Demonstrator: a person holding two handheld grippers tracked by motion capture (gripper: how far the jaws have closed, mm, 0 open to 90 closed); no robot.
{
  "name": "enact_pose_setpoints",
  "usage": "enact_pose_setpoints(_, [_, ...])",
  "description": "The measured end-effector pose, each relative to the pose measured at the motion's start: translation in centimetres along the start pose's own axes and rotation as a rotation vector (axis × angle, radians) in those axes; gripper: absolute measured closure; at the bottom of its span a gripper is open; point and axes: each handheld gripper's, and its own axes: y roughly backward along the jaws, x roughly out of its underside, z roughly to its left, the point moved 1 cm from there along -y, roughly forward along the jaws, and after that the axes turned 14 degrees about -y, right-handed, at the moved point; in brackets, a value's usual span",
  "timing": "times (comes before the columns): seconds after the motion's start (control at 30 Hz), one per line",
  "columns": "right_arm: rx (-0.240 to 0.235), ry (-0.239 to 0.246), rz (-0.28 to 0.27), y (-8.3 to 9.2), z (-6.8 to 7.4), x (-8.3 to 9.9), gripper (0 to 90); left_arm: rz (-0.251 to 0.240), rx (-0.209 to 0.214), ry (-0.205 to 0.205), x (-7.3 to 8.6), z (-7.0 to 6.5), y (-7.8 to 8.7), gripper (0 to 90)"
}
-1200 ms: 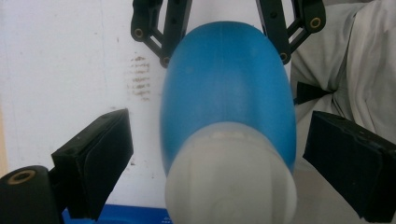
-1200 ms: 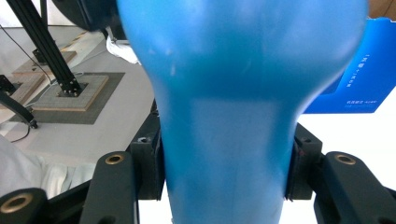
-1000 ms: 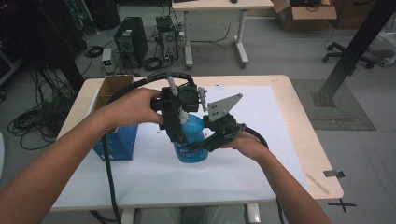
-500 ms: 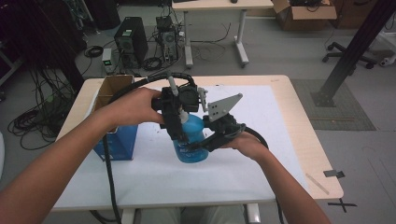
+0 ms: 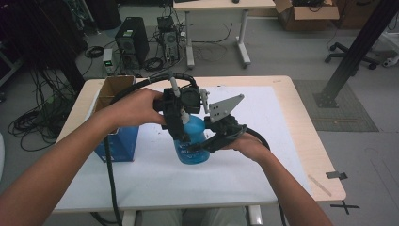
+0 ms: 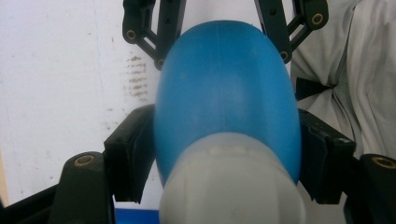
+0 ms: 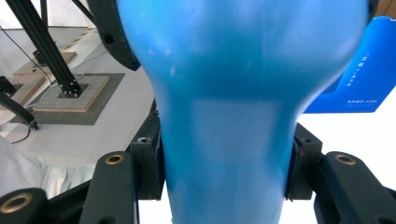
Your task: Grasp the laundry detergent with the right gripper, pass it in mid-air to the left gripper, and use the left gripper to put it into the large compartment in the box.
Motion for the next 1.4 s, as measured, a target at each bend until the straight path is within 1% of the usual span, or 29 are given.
enact_pose_setpoints(0.17, [-0.002,0.000,0.005,-0.1,0.0,0.0,44.5,-0.003,-0.003,-0.002,0.0,-0.1,0.0,34.7])
enact_pose_setpoints(0.23, [-0.002,0.001,0.004,-0.1,-0.1,0.0,44.5,0.004,0.005,-0.001,0.1,0.0,-0.1,36.8])
enact_pose_setpoints(0.33, [-0.003,-0.002,0.011,-0.3,-0.2,0.1,44.5,0.008,0.013,0.002,0.1,0.1,-0.3,37.2])
enact_pose_setpoints(0.43, [-0.005,-0.005,0.013,-0.4,-0.2,0.2,44.5,0.002,0.021,0.005,0.2,0.1,-0.4,37.4])
enact_pose_setpoints(0.53, [-0.003,0.000,0.010,-0.4,-0.1,0.2,44.5,0.002,0.012,-0.003,0.2,0.0,-0.3,37.6])
enact_pose_setpoints(0.7, [-0.002,-0.001,0.005,-0.4,0.0,0.1,43.4,-0.001,0.013,0.006,0.0,0.0,0.0,37.9])
enact_pose_setpoints(0.73, [-0.008,-0.010,0.000,-0.3,0.0,0.1,38.5,0.004,0.014,0.008,0.0,0.0,0.1,38.0])
enact_pose_setpoints(0.77, [0.002,-0.023,-0.010,-0.2,0.0,0.1,29.7,0.005,0.015,0.012,-0.1,0.0,0.1,38.0])
enact_pose_setpoints(0.8, [0.018,-0.029,-0.014,0.0,0.0,0.2,26.0,0.009,0.016,0.014,-0.1,0.0,0.1,38.0])
enact_pose_setpoints(0.83, [0.027,-0.040,-0.014,0.2,0.0,0.2,23.8,0.017,0.014,0.017,-0.1,0.1,0.3,38.0])
enact_pose_setpoints(0.87, [0.023,-0.064,-0.016,0.6,-0.2,0.4,21.7,0.020,0.010,0.022,-0.1,0.1,0.4,38.0])
enact_pose_setpoints(0.93, [0.031,-0.090,-0.025,1.3,-0.2,0.8,20.8,0.020,0.001,0.033,0.1,0.2,0.6,38.0])
enact_pose_setpoints(1.07, [0.089,-0.122,-0.005,3.1,-0.2,1.8,15.8,0.039,-0.018,0.066,0.5,0.4,1.2,37.9])
enact_pose_setpoints(1.17, [0.152,-0.141,0.031,4.5,-0.2,2.5,12.5,0.048,-0.035,0.103,0.8,0.7,1.8,37.9])
enact_pose_setpoints(1.27, [0.214,-0.166,0.071,6.0,-0.1,3.2,8.0,0.046,-0.050,0.139,1.1,1.1,2.6,37.9])
enact_pose_setpoints(1.33, [0.244,-0.200,0.098,6.9,-0.1,3.5,6.1,0.055,-0.060,0.163,1.3,1.4,3.1,37.8])
enact_pose_setpoints(1.4, [0.274,-0.217,0.118,7.8,-0.1,3.9,5.9,0.065,-0.074,0.184,1.4,1.6,3.6,37.9])
